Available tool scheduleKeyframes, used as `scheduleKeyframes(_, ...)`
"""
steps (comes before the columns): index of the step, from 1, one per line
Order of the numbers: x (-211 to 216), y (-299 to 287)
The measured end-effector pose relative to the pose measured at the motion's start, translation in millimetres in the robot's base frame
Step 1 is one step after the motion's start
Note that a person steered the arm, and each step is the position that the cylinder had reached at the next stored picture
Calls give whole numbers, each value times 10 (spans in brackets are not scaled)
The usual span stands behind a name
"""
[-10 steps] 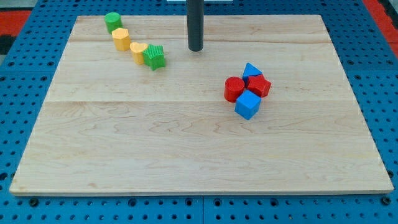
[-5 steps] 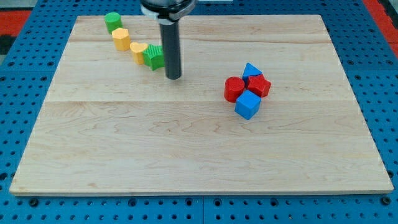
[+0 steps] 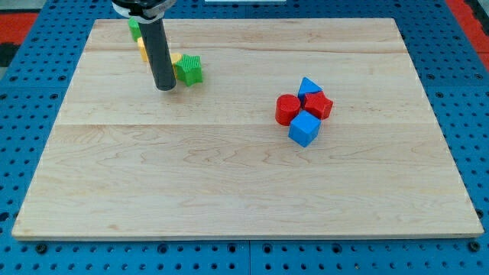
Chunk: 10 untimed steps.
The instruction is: Slide green star to the top center
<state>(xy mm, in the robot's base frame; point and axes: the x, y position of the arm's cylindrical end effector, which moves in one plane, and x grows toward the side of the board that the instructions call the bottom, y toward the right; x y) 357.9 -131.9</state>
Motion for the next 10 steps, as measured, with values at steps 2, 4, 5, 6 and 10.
scheduleKeyframes(2, -9, 371)
scheduleKeyframes(4, -43, -5)
scheduleKeyframes(5, -53, 91)
scheduleKeyframes(6, -146, 304)
scheduleKeyframes(10, -675, 618)
